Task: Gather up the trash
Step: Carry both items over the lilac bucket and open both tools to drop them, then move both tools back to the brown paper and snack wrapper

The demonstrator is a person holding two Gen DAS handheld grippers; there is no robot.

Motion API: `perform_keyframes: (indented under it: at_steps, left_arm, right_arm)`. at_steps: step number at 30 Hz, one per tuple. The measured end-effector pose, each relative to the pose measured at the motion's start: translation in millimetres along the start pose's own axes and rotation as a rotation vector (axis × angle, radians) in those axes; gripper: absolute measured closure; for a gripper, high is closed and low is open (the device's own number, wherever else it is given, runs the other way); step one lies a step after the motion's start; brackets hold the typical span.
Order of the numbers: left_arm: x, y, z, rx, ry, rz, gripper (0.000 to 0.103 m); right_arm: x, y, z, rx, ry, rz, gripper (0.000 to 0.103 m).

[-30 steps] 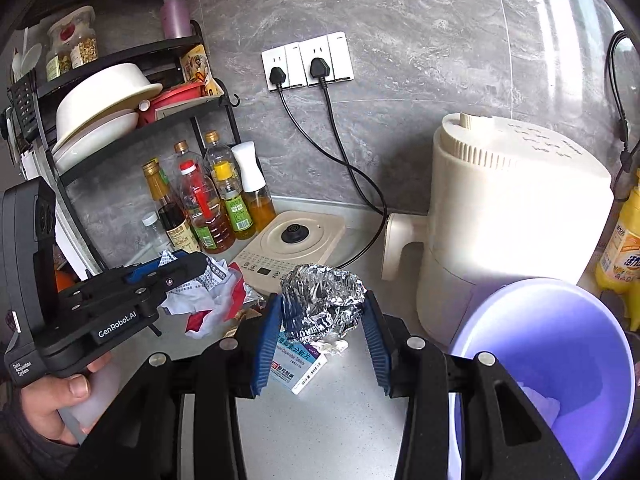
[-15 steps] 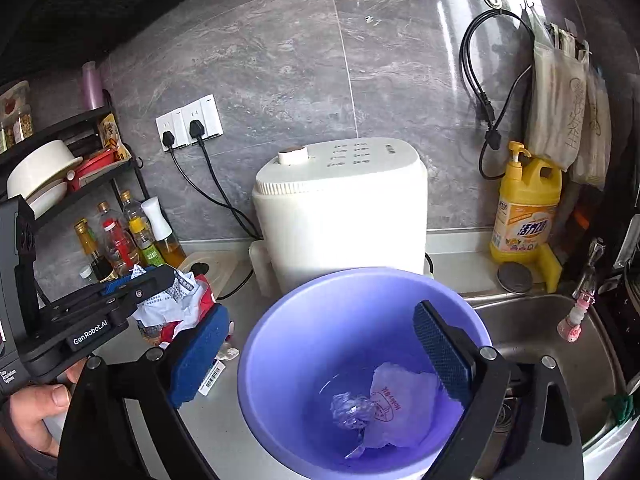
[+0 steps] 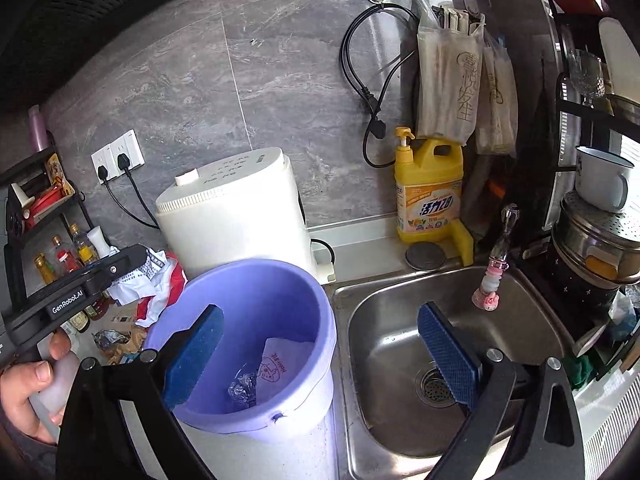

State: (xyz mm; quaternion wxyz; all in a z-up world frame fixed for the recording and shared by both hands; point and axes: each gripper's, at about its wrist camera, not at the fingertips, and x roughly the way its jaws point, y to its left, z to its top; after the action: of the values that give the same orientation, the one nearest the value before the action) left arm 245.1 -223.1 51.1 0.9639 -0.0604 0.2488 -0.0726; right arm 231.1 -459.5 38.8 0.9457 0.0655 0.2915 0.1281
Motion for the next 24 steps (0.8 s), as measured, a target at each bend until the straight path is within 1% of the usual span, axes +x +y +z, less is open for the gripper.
perform_keyframes:
  at_steps: [4, 7, 8, 9, 11, 13, 15, 17, 21, 24]
  left_arm:
    - [13.4, -19.6, 0.7, 0.027, 0.016, -0.031, 0.076]
    - [21.9, -31.0, 1.0, 0.042, 0.026, -0.035, 0.072]
    - [24.1, -33.1, 0.9, 0.045, 0.027, -0.026, 0.061]
    - [25.7, -34.3, 0.9, 0.046, 0.027, -0.015, 0.035]
    - [23.3, -34.6, 1.4, 0.047, 0.003, -0.002, 0.014]
    - [20.8, -33.1, 3.6, 0.053, 0.000, 0.016, 0.011]
    - [19.6, -30.8, 4.9, 0.065, 0.012, 0.063, 0.006]
    - [17.3, -25.8, 5.2, 0.077, 0.028, 0.114, 0.006]
    - [13.4, -5.6, 3.2, 0.061, 0.102, 0.168, 0.006]
    - [3.5, 15.3, 1.8, 0.023, 0.110, 0.227, 0.006]
  right_arm:
    - [-7.1, -22.6, -3.7, 0.032, -0.003, -0.040, 0.008]
    - [-10.2, -37.3, -8.1, 0.056, 0.001, -0.061, 0.008]
    - [-10.5, -41.4, -9.4, 0.063, 0.003, -0.065, 0.008]
    - [-10.4, -45.5, -10.4, 0.071, 0.006, -0.067, 0.008]
    - [-9.4, -51.2, -12.1, 0.086, 0.010, -0.066, 0.008]
    - [-7.3, -54.0, -12.3, 0.097, 0.013, -0.056, 0.008]
    - [-4.6, -53.9, -11.3, 0.100, 0.011, -0.038, 0.008]
    - [-2.1, -51.3, -9.7, 0.102, 0.005, -0.010, 0.008]
    - [5.8, -41.2, -7.7, 0.102, 0.000, 0.049, 0.008]
    - [17.0, -32.4, -6.7, 0.115, 0.030, 0.098, 0.008]
